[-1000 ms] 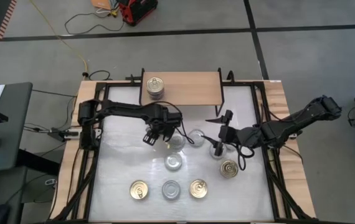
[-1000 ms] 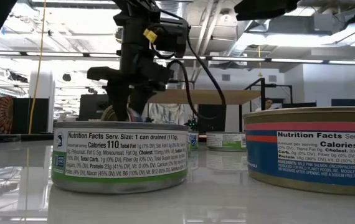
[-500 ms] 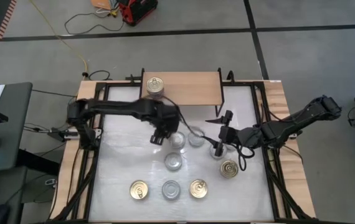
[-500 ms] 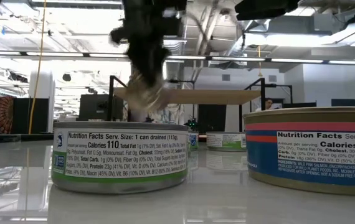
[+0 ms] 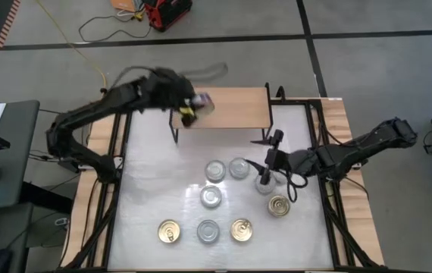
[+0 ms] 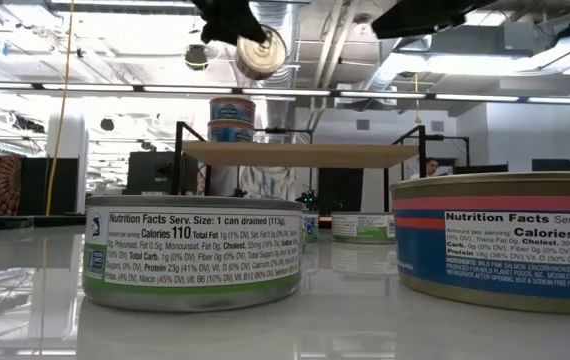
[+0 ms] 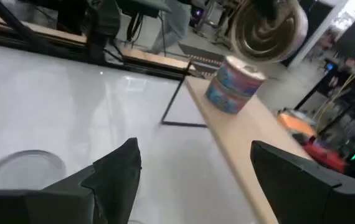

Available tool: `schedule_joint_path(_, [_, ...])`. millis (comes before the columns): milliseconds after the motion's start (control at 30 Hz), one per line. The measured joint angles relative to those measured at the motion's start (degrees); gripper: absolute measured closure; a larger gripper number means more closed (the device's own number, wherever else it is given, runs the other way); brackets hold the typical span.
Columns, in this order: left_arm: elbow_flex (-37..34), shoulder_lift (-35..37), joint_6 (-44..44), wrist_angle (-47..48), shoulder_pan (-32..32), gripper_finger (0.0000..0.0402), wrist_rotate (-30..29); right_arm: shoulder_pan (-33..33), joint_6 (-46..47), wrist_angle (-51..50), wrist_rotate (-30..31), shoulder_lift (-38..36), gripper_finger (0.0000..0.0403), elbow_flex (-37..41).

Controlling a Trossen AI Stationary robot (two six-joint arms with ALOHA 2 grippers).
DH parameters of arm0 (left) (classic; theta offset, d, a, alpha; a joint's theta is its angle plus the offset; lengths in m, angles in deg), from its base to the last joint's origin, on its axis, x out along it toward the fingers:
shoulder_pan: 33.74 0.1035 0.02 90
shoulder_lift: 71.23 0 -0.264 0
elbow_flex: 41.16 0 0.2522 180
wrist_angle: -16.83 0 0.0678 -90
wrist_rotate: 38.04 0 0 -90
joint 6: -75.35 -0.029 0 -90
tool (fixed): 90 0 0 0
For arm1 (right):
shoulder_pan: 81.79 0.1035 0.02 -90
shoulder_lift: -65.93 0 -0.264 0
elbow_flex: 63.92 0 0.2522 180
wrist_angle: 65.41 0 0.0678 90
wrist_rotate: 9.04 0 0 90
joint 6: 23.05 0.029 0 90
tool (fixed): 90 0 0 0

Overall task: Stack canned seafood by type on shelf
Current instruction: Stack the blue tuna can on top of the other blue tuna cans on the shelf

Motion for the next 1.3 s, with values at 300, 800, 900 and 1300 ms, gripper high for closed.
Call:
schedule_joint_path(300, [0.0,0.1,10.3,-3.6,13.0,0.0218,13.9,-18.7,-9.2,12.5,-19.3,0.2,0.0072,0.0])
schedule_joint_path(800, [-0.1,-1.7,10.5,4.7,20.2,0.0218,30.3,-36.0,-7.5,20.2,-42.2,22.5,0.0072,-12.6])
schedule_joint_path(900, [-0.6,-1.9,10.5,4.7,20.2,0.0218,30.5,-36.3,-8.1,17.6,-43.0,26.5,0.0072,-18.1])
schedule_joint_path(1300, [-5.8,-1.7,11.6,1.8,22.8,0.0218,32.9,-39.1,-9.6,7.3,-49.4,35.3,0.0072,-33.4])
